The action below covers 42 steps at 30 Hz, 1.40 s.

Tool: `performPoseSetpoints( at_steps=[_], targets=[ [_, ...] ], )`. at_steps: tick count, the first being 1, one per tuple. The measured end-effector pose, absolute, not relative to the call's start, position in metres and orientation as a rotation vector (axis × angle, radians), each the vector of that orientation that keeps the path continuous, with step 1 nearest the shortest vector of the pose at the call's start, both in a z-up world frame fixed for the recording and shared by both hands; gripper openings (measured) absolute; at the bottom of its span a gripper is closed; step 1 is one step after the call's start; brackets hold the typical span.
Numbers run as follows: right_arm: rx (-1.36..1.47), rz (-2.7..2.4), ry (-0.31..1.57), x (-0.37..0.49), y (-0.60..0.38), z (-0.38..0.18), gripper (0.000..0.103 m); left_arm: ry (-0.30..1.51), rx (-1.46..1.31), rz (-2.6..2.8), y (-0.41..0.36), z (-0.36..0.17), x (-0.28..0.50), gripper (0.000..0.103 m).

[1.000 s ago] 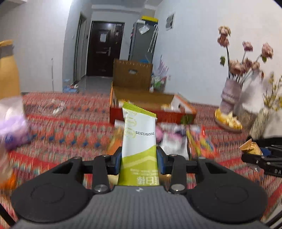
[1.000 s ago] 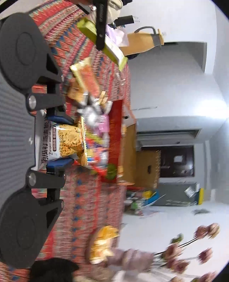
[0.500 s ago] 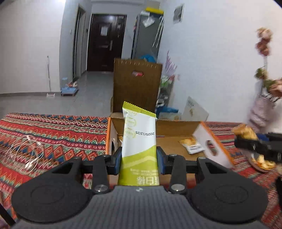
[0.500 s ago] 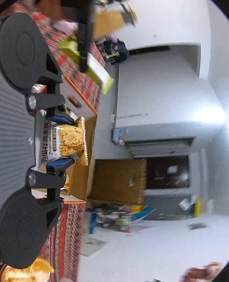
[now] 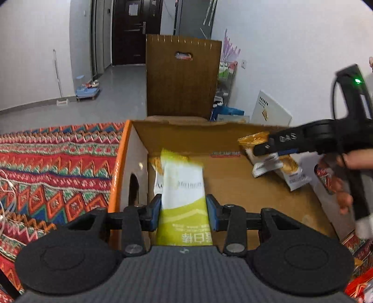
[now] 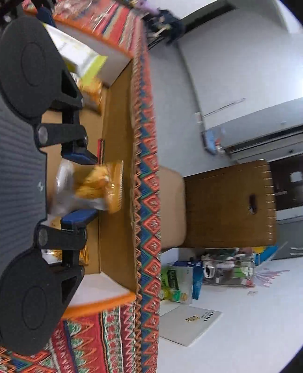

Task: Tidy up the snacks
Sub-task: 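Open both tools to release the snacks into the box and withdraw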

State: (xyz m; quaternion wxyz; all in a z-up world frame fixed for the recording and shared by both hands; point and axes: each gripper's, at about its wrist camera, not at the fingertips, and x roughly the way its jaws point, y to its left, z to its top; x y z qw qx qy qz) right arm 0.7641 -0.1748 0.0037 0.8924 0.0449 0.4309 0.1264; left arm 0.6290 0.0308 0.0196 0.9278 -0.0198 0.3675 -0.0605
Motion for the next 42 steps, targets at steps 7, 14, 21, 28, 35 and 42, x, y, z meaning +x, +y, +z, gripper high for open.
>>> performPoseSetpoints(
  at_steps=[7,14,21,28,35,42],
  targets=[
    [0.082,0.258,0.817,0.750,-0.173,0.024,0.066,0.706,-0.053,-0.129,0.036,0.030,0.621,0.053],
    [0.060,0.286,0.745,0.701,-0.189,0.067,0.075,0.652,-0.054,-0.118,0.045,0.068,0.591,0.067],
    [-0.036,0.294,0.622,0.615,-0.206,0.118,0.088,0.563,-0.031,-0.102,0.052,0.112,0.525,0.088],
    [-0.035,0.342,0.479,0.480,-0.239,0.158,0.098,0.450,-0.018,-0.081,0.062,0.140,0.418,0.103],
    [-0.009,0.387,0.408,0.356,-0.268,0.158,0.101,0.322,0.043,-0.037,0.055,0.140,0.301,0.103],
    [-0.065,0.304,0.336,0.240,-0.270,0.117,0.102,0.279,0.022,-0.046,0.036,0.105,0.193,0.103]
  ],
)
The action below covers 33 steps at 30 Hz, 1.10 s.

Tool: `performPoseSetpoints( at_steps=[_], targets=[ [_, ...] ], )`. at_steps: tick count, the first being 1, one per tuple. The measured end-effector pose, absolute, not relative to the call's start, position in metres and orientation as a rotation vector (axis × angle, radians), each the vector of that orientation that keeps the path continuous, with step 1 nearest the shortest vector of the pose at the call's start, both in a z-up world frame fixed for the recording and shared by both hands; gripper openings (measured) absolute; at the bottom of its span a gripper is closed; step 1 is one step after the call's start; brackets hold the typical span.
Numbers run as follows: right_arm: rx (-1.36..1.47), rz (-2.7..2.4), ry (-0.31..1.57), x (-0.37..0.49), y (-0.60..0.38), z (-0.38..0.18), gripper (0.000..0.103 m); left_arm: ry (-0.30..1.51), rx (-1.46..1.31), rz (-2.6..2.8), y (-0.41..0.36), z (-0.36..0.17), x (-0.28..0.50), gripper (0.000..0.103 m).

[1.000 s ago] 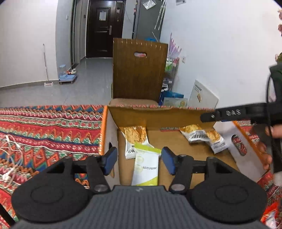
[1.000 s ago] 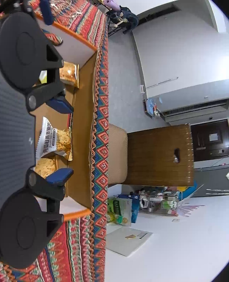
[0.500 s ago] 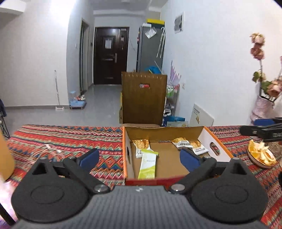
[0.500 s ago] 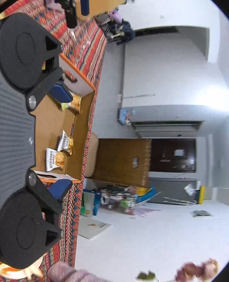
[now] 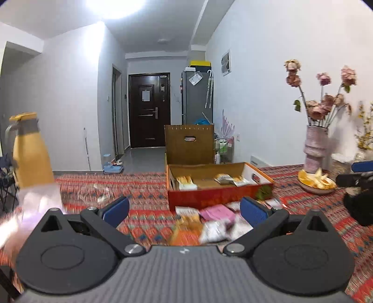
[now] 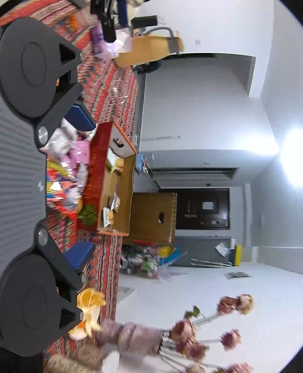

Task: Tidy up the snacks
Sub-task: 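Open both tools to release the snacks into the box and withdraw, then grasp the orange stick-snack pack with the left tool while the right grasps the chip bag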

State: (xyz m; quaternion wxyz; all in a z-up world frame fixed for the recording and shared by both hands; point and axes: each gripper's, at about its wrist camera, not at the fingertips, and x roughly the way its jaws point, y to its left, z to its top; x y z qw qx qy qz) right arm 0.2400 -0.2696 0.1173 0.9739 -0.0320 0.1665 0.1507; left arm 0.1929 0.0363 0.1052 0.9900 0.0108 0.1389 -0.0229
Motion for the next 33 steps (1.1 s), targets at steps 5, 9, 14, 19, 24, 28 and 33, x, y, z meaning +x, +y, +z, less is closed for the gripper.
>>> performPoseSetpoints(
  at_steps=[5,9,14,19,24,28,33],
  targets=[
    [-0.090,0.246,0.388,0.177,-0.256,0.073,0.103,0.358,-0.039,-0.063,0.026,0.066,0.137,0.103],
    [-0.050,0.238,0.493,0.144,-0.251,0.034,0.103,0.449,0.004,-0.076,0.016,0.031,0.103,0.103],
    [-0.043,0.225,0.600,0.123,-0.251,-0.004,0.103,0.523,0.018,-0.052,0.012,0.009,0.088,0.103],
    [-0.046,0.190,0.612,0.121,-0.258,-0.014,0.103,0.513,0.023,-0.048,0.012,0.008,0.088,0.103],
    [-0.026,0.188,0.608,0.132,-0.261,-0.012,0.103,0.534,0.027,-0.042,0.012,0.007,0.102,0.103],
    [-0.014,0.181,0.617,0.148,-0.262,-0.011,0.103,0.540,0.027,-0.039,0.014,0.007,0.117,0.103],
    [0.007,0.184,0.596,0.173,-0.261,-0.004,0.103,0.547,0.040,-0.004,0.020,0.009,0.151,0.103]
  ],
)
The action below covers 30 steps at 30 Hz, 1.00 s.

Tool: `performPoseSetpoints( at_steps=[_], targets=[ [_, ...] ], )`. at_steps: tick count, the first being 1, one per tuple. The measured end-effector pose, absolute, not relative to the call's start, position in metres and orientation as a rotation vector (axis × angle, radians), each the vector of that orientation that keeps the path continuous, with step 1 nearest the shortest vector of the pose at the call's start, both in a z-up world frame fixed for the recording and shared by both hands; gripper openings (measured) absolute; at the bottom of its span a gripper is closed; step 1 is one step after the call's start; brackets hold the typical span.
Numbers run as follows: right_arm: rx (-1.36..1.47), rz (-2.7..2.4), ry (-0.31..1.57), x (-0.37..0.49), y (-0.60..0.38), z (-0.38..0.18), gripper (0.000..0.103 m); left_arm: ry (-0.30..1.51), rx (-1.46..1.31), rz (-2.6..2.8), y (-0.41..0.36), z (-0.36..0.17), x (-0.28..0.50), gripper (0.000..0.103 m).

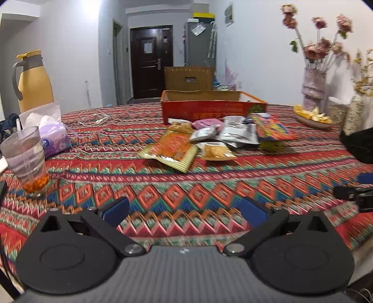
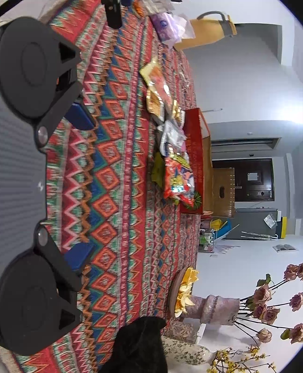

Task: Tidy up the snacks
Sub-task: 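Grasp the orange stick-snack pack with the left tool while the right grasps the chip bag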

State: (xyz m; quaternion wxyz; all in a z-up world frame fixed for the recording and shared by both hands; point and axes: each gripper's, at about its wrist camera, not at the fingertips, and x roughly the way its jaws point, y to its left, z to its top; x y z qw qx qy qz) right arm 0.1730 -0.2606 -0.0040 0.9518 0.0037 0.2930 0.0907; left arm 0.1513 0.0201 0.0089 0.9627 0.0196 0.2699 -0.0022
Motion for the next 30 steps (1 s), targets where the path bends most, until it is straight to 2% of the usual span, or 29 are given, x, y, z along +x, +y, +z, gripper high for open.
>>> performPoseSetpoints(
  at_steps=[10,18,21,26,28,30],
  targets=[
    [-0.022,0.215,0.521,0.250,-0.242,0.018,0.103,0.538,0.133,0.010,0.034,0.013,0.258,0.103],
    [0.005,0.265,0.525,0.316,-0.228,0.020,0.101,0.632,0.211,-0.060,0.036,-0.010,0.335,0.103],
    [0.000,0.267,0.507,0.340,-0.221,0.020,0.098,0.659,0.236,-0.062,0.035,-0.018,0.356,0.103],
    [0.010,0.279,0.519,0.377,-0.212,0.014,0.086,0.704,0.218,-0.136,0.032,-0.023,0.382,0.102],
    [0.038,0.277,0.536,0.389,-0.212,0.009,0.082,0.730,0.171,-0.160,0.035,-0.024,0.389,0.097],
    [0.049,0.267,0.552,0.399,-0.211,0.004,0.081,0.740,0.115,-0.197,0.039,-0.023,0.388,0.082]
  ],
)
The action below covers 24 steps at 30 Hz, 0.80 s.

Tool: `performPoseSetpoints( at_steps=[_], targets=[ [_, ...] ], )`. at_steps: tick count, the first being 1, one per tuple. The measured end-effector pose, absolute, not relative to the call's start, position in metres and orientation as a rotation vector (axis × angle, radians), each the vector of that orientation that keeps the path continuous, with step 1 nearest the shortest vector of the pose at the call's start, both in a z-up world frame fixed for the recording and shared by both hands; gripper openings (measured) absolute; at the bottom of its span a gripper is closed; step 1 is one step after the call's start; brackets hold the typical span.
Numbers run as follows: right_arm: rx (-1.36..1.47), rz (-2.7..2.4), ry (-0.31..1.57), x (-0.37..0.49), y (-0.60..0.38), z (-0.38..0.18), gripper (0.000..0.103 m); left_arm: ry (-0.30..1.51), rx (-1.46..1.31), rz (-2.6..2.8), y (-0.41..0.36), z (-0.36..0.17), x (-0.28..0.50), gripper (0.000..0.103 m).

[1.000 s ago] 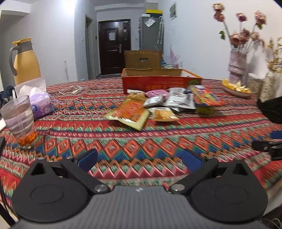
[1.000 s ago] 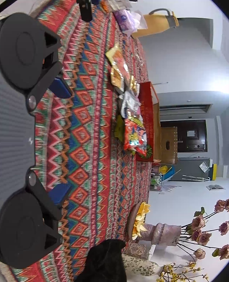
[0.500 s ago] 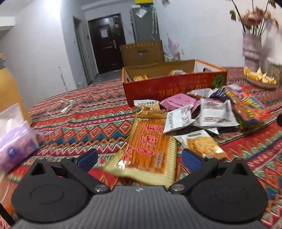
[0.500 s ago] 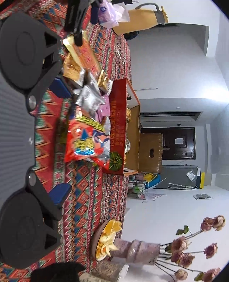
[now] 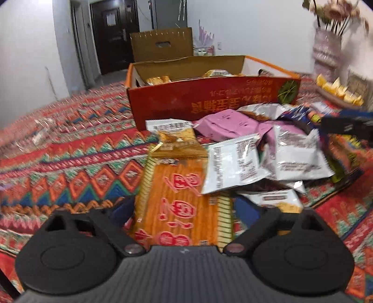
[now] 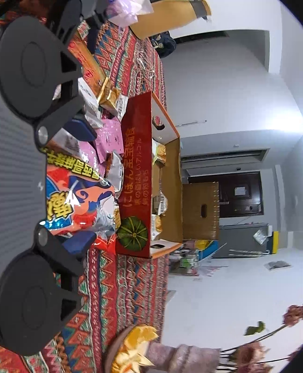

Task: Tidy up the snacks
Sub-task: 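Grasp the orange stick-snack pack with the left tool while the right grasps the chip bag, then carry the stick-snack pack and chip bag with both tools over the box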

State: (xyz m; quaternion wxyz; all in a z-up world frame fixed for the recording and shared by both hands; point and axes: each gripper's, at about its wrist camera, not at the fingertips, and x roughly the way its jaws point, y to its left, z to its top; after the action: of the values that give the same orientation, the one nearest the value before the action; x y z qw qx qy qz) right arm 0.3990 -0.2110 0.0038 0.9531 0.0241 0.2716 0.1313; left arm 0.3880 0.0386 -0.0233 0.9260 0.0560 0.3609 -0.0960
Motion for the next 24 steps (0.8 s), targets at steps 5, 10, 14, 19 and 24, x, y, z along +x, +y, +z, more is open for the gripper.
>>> performPoseSetpoints(
  at_steps=[5,10,14,19,24],
  targets=[
    [0.042,0.250,0.570,0.403,-0.211,-0.004,0.065,0.724,0.127,-0.220,0.031,-0.019,0.368,0.053],
    [0.039,0.254,0.579,0.375,-0.223,-0.003,0.053,0.731,0.094,-0.149,0.031,-0.014,0.332,0.048],
    [0.083,0.262,0.588,0.337,-0.240,-0.003,0.046,0.749,-0.021,-0.106,0.045,-0.007,0.290,0.047],
    [0.034,0.270,0.618,0.281,-0.249,-0.008,0.044,0.748,-0.115,-0.051,0.055,0.002,0.246,0.047],
    [0.045,0.300,0.637,0.235,-0.256,-0.007,0.044,0.742,-0.090,-0.012,0.051,0.005,0.219,0.047]
  ],
)
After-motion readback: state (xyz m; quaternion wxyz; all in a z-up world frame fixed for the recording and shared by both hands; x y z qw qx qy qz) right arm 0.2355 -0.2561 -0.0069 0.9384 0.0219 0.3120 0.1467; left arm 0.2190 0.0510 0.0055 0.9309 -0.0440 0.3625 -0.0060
